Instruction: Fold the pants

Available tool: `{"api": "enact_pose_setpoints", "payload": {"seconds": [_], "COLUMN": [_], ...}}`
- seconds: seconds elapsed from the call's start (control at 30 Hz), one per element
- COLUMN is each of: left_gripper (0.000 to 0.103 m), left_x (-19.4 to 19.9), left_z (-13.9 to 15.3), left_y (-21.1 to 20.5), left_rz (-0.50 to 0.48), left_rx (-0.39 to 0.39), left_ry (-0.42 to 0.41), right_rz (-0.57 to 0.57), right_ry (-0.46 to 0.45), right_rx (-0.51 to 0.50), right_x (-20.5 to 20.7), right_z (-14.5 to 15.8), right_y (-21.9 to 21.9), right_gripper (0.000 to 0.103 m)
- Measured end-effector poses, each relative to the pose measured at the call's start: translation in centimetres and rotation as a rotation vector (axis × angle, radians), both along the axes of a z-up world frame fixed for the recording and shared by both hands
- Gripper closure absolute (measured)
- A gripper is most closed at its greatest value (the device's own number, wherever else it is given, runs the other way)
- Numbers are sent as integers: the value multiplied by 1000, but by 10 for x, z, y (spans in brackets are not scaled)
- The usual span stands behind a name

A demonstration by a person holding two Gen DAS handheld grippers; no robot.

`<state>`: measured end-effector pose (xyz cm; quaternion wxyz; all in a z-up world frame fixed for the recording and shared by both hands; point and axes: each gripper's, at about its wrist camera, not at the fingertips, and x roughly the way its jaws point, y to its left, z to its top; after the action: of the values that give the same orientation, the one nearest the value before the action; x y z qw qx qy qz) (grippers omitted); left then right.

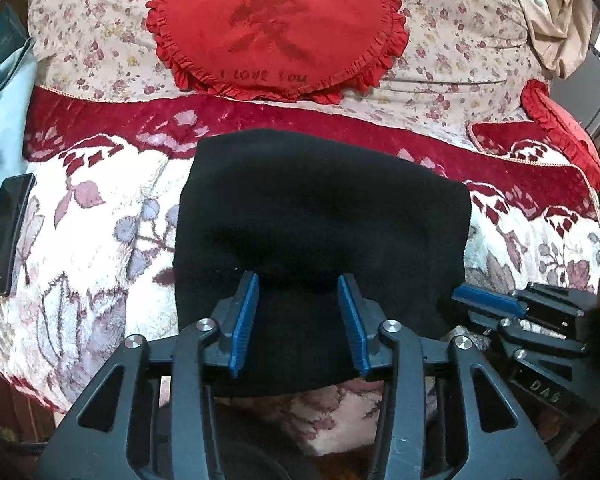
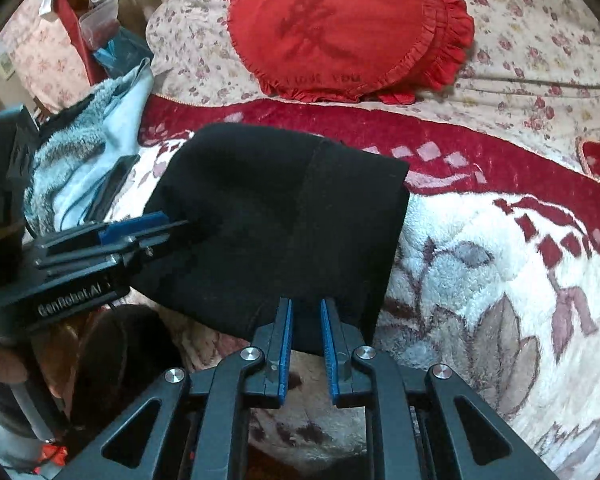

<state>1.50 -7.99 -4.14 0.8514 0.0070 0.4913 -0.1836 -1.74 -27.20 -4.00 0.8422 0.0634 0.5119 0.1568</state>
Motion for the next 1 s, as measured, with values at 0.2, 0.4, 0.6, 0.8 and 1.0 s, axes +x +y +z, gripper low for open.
{"api": "enact_pose_setpoints", "payload": {"seconds": [0.2,0.4,0.6,0.8,1.0], "left_gripper": [63,58,58,52,52], "left_x": [1,19,36,48,45], "left_z": [14,9,1,-7,-2], "left_y": [7,11,7,-2,2], "left_rz": [24,50,44,34,38], "left_rx": [16,39,54,68,52], "left_ry": [-44,-45,-46,-48,-37], "right_rz": [-17,-73,-90,-96,-128], "right_ry": [-79,-103,-63,-33,-29], "right_rx": [25,72,-7,29,86], "right_x": [0,27,61,84,79], "right_z": [31,34,12,-9,2], "right_y": [-4,-2,2,-9,-16], "right_gripper": [87,72,72,72,71]}}
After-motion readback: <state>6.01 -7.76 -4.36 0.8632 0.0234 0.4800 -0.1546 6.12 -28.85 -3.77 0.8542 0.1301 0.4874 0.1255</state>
